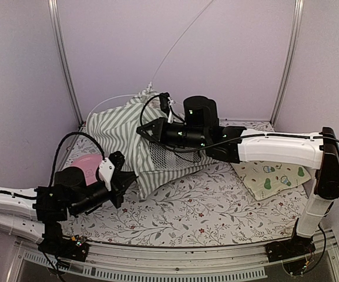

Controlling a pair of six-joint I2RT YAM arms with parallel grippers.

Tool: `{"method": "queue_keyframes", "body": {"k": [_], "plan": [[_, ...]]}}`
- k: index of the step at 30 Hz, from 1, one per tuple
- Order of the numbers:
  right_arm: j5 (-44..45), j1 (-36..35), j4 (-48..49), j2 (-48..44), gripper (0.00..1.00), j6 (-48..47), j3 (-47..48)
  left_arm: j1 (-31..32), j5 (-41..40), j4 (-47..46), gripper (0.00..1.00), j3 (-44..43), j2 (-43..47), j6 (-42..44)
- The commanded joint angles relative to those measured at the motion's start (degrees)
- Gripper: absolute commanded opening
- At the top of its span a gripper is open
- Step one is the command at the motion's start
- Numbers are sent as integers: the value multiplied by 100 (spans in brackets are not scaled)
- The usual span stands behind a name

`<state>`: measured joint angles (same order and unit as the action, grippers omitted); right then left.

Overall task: Set up the pet tent
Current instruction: Attach the tent pole to the pole socket of the pet tent.

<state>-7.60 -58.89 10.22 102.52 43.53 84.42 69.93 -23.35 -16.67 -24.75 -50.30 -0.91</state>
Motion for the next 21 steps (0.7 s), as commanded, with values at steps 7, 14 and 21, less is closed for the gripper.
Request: {"method": "queue_keyframes", "body": {"k": [7,14,21], "plan": [[462,406,255,31,0,-531,191,-162,878,99,0,-241,18,-412],[547,410,242,44,0,-585,38,-378,1270,175,0,-266,227,-560],[541,390,250,8,0,-670,-42,-796,1814,164,0,-273,483,-784]]}}
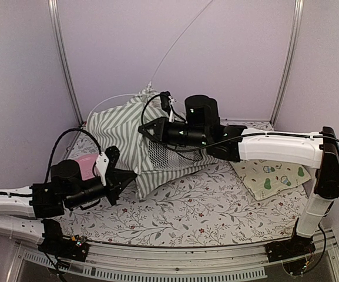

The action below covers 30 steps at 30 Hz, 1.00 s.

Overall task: Set up the pet tent
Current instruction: Attach the tent pole to the pole socket of the pet tent.

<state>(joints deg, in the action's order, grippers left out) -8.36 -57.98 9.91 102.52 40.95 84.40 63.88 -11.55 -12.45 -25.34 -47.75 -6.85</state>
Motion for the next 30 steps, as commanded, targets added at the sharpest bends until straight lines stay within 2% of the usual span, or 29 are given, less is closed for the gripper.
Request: {"method": "queue_keyframes", "body": {"k": [1,13,23,30], "plan": [[616,274,283,16,0,-410,-39,-226,682,-258,0,-228,232,-203],[444,162,573,171,0,-233,86,-398,1386,-299,0,-463,-265,-259],[649,299,600,157,0,-302,-27,-404,1398,-250,0,-436,-72,-328],[628,146,769,164,0,-308,-173,-619,1705,-533,0,-418,47,-806]]}}
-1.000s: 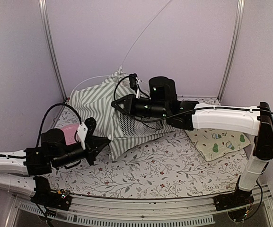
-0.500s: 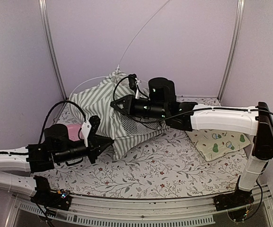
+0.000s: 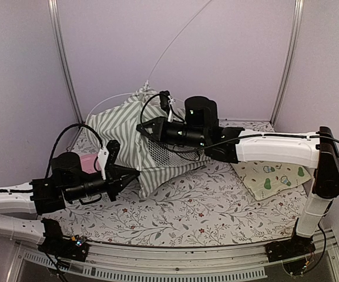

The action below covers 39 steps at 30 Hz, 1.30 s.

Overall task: Set up the pet tent
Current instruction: Attach the tent pole to the pole socket of the pet tent.

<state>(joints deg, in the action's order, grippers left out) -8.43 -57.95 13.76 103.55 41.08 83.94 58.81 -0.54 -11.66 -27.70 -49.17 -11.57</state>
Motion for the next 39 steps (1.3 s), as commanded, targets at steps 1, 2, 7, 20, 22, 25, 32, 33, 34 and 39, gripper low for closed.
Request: {"method": "queue_keyframes", "body": {"k": [1,2,7,20,22,25,32,33,34,39], "plan": [[628,111,432,68,0,-300,-161,-124,629,-623,0,-212,162,-371],[623,89,461,75,0,-267,-186,-129,643,-621,0,-244,137,-405],[629,-76,642,102,0,-195,-287,-246,686,-589,0,-376,39,-577],[367,-233,549,6,0,-147,-488,-744,244,-412,0,-404,-23,-898],[334,-225,539,-94,0,-181,-658,-830,164,-429,0,-403,-91,-891],[273,-225,419,-250,0,-315,-821,-927,185,-530,0,-375,-213,-837],[331,-208,-185,-698,32,-686,-908,-932,547,-897,0,-103,-437,-605],[342,-189,-280,-764,37,-724,-913,-925,566,-926,0,-70,-462,-582],[334,-159,-360,-832,41,-744,-931,-927,609,-952,0,-43,-480,-561],[117,-19,-682,-1225,53,-645,-1151,-931,664,-980,0,-11,-604,-493]]}}
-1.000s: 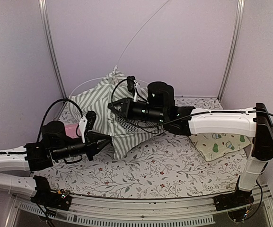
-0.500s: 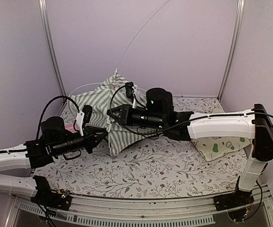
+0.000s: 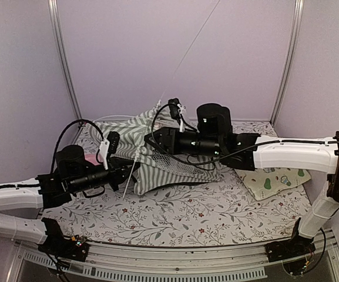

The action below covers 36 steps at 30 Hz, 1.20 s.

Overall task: Set up the pet tent
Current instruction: Attach the tent pole to the pole socket of the pet tent, then pick up the tent pole from the tent.

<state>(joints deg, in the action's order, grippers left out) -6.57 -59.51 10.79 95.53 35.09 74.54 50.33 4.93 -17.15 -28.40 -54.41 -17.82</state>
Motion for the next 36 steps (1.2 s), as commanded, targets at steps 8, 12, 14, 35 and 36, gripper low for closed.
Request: {"method": "queue_keyframes", "body": {"k": [8,12,14,35,36], "plan": [[-681,-130,-557,-797,57,77,-774,-84,243,-562,0,-70,-402,248],[-882,-385,-736,-599,55,45,-782,-84,216,-647,0,-223,-539,323],[-908,-474,-883,-474,54,-48,-720,-84,259,-665,0,-348,-656,386],[-1082,-43,-118,-487,15,348,-1149,-82,338,-648,0,-1414,-1748,592],[-1156,-5,-120,-478,5,329,-1150,-80,346,-631,0,-1414,-1755,603]]}}
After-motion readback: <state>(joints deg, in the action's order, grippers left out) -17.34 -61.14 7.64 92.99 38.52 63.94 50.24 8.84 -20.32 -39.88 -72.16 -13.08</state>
